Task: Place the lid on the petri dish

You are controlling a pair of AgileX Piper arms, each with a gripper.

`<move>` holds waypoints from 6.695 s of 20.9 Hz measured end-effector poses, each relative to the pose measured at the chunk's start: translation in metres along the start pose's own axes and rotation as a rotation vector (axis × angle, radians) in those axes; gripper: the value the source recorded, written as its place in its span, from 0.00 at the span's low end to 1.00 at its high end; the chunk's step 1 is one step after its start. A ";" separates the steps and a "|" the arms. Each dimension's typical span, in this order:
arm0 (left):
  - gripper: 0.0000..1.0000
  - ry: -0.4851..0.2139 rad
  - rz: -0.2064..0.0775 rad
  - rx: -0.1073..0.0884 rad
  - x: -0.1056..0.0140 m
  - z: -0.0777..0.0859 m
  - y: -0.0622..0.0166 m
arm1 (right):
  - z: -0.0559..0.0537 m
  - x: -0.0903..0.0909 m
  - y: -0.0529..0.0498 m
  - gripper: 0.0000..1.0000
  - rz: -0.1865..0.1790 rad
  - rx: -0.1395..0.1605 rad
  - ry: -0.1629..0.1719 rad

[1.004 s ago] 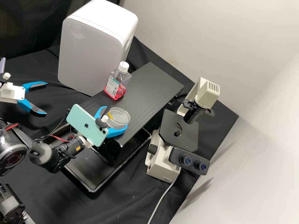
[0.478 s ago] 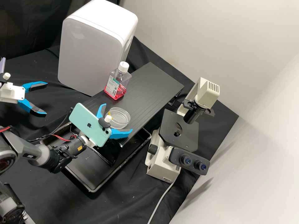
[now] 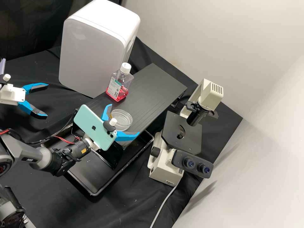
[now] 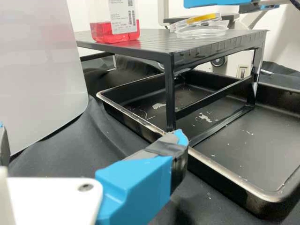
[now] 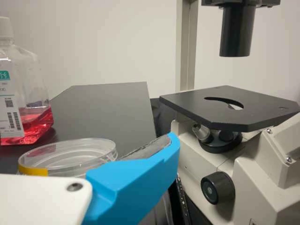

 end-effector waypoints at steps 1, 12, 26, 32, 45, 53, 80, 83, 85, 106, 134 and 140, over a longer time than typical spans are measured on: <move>1.00 0.000 0.000 0.000 0.000 0.000 0.0000 | -0.001 0.001 -0.001 1.00 -0.006 0.000 0.003; 1.00 0.000 0.000 0.000 0.000 0.000 0.0000 | -0.003 0.020 -0.020 1.00 -0.062 -0.052 0.002; 1.00 0.000 -0.001 0.000 0.000 0.000 -0.0003 | -0.002 0.020 -0.019 0.00 -0.051 -0.055 0.004; 1.00 0.000 -0.001 0.000 0.000 0.000 -0.0003 | -0.003 0.018 -0.018 0.00 -0.047 -0.057 0.010; 1.00 -0.002 0.010 0.000 0.003 0.000 0.0020 | -0.004 0.018 -0.016 0.00 -0.035 -0.057 0.020; 1.00 0.000 -0.001 0.000 0.003 0.000 -0.0005 | -0.004 0.016 -0.017 0.00 -0.035 -0.057 0.019; 1.00 0.000 -0.001 0.000 0.003 0.000 -0.0005 | -0.019 0.007 -0.011 1.00 0.023 -0.076 0.047; 1.00 0.000 -0.001 0.000 0.003 0.000 -0.0005 | -0.023 0.006 -0.015 1.00 0.008 -0.079 0.062; 1.00 0.000 -0.001 0.000 0.003 0.000 -0.0005 | -0.025 0.006 -0.018 1.00 -0.001 -0.090 0.070; 1.00 0.005 0.000 -0.003 0.003 0.000 -0.0004 | -0.019 0.014 -0.035 1.00 -0.060 -0.130 0.040; 1.00 0.006 -0.011 -0.003 0.004 0.000 -0.0028 | -0.014 0.023 -0.041 0.00 -0.062 -0.135 0.020; 1.00 0.004 -0.011 -0.003 0.004 0.000 -0.0028 | -0.014 0.023 -0.040 0.00 -0.056 -0.134 0.023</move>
